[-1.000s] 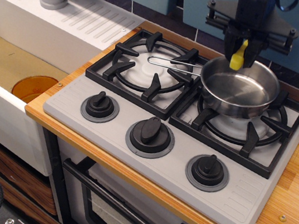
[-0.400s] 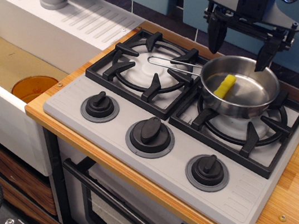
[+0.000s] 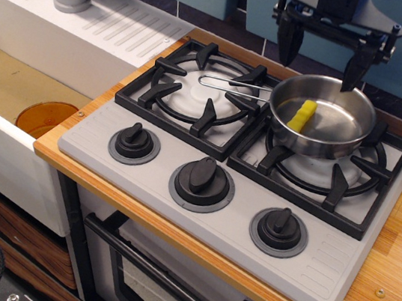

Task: Put pot or pan on stove and put fry in pot or pan

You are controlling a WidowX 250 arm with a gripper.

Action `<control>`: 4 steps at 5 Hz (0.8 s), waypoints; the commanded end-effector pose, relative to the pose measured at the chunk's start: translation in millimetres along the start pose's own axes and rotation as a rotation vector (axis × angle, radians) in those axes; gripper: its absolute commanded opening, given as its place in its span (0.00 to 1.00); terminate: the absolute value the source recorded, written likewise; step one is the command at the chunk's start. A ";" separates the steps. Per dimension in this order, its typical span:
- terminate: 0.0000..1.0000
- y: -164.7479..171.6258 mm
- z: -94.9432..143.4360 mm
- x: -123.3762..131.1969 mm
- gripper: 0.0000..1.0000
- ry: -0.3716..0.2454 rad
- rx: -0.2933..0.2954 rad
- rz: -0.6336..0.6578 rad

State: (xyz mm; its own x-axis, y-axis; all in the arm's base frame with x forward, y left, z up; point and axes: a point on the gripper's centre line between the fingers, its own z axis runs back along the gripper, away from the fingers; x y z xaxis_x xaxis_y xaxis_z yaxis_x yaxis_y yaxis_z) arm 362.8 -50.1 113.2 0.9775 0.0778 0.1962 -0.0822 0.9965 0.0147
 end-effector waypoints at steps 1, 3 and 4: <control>0.00 41.6 26.4 21.9 1.00 -0.108 -0.021 -0.094; 0.00 62.0 19.7 26.0 1.00 -0.118 -0.023 -0.121; 0.00 58.9 19.7 23.4 1.00 -0.126 -0.055 -0.095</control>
State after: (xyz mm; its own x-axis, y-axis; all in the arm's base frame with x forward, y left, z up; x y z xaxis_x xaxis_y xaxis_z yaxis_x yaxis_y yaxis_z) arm 370.6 10.2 113.0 0.9687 -0.0147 0.2479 0.0205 0.9996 -0.0210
